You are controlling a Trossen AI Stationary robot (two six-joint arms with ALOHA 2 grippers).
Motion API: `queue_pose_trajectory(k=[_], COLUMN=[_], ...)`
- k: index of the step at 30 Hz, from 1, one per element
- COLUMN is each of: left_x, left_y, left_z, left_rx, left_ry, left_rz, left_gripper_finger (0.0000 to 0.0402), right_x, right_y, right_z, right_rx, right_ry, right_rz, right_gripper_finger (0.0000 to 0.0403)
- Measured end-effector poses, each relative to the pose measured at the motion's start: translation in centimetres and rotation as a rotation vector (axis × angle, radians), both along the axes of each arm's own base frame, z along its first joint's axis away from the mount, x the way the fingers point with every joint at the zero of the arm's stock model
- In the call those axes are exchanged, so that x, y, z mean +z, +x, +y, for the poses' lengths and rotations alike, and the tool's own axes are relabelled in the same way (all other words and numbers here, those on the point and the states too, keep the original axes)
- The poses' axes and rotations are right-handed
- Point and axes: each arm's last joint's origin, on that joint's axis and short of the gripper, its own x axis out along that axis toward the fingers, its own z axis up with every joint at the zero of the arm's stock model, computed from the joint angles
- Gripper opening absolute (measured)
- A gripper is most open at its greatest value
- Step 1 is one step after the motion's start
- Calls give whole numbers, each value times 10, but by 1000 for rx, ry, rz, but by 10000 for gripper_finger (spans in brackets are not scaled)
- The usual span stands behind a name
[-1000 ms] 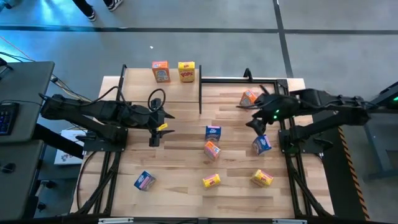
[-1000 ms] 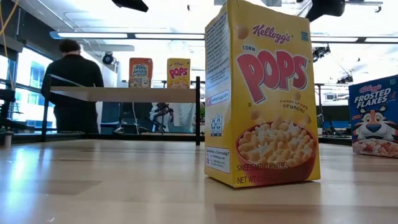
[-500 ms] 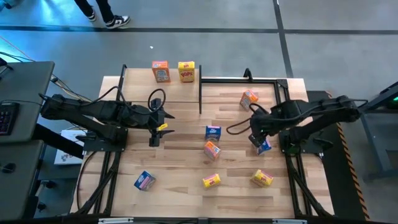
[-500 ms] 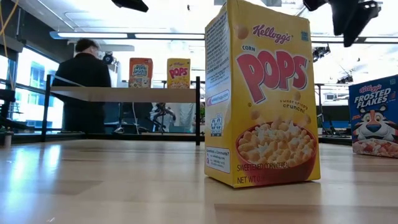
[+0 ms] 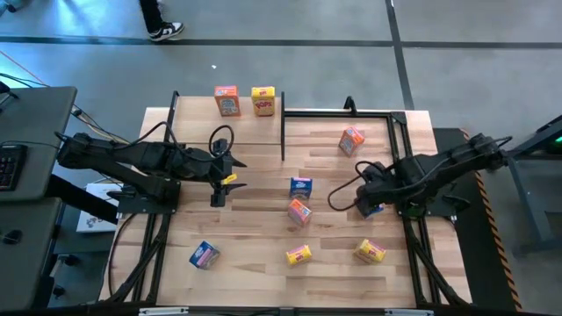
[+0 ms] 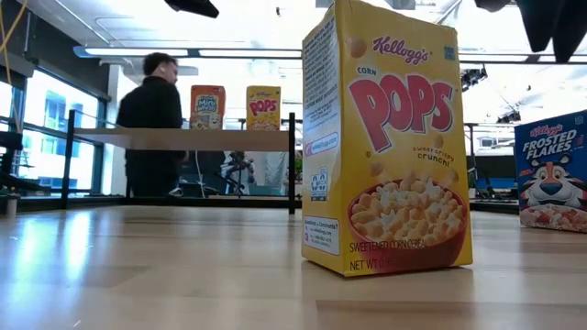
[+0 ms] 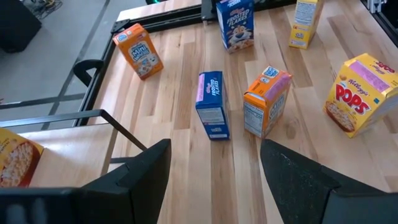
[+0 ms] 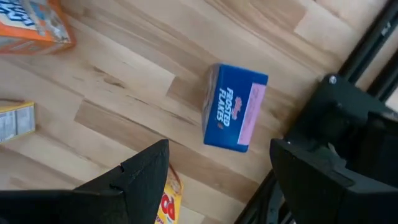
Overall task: Stack cereal on shelf
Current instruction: Put the right blue cereal box on the shelf
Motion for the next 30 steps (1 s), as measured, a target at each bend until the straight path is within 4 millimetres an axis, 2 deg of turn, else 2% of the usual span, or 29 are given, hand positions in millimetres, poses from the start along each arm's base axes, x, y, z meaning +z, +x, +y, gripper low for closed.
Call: queue_pose_trajectory(k=[7,17,30], left_x=[0,0,4], left_y=[0,0,3], left_z=[0,0,0], left_rx=[0,4,4], left_ry=[-1,-7,-16], left_rz=[-2,-4,-54], left_gripper_finger=[239,239,239], right_x=[-11,-26,-8], right_y=[9,23,6], right_z=[12,18,8], right_rx=[-6,53,157], right_ry=[-27,-66,-121], right_rz=[63,142,35], right_gripper_finger=[271,271,271])
